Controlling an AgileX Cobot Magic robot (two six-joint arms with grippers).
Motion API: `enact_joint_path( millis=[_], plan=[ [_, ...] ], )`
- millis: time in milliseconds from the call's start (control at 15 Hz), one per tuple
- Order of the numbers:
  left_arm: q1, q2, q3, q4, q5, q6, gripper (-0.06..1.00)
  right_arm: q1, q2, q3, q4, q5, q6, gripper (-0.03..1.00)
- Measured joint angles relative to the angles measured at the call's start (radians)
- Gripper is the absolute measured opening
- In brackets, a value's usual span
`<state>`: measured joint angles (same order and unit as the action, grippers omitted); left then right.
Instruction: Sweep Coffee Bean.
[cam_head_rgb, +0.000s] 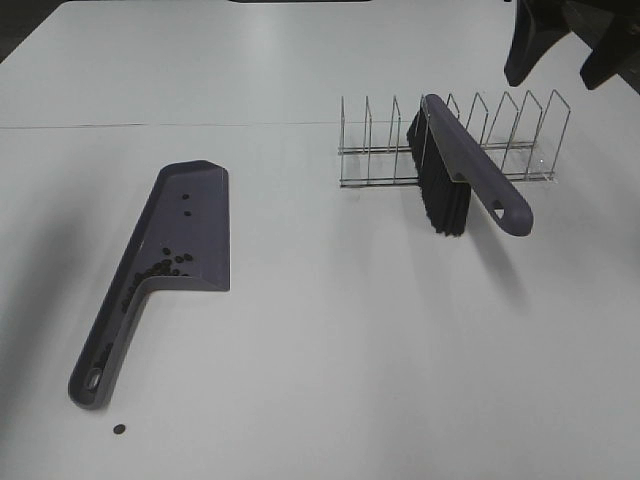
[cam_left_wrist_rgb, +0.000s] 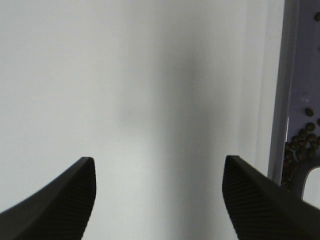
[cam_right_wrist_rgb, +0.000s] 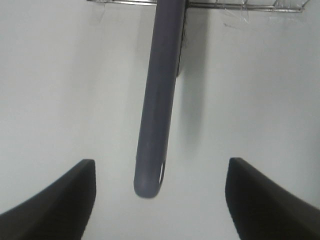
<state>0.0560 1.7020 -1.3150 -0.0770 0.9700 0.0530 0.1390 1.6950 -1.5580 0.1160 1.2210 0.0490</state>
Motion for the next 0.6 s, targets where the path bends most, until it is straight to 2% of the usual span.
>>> enact_joint_path(
  millis=[333, 600],
  plan=[
    [0.002, -0.358, 0.321, -0.011, -0.009, 0.006, 0.65, 0.0, -0.412, 0.406, -0.056, 0.0, -0.008, 0.63],
    [0.002, -0.641, 0.48, -0.018, -0.002, -0.029, 0.65, 0.0, -0.739, 0.645, -0.05, -0.036, -0.008, 0.63]
  ],
)
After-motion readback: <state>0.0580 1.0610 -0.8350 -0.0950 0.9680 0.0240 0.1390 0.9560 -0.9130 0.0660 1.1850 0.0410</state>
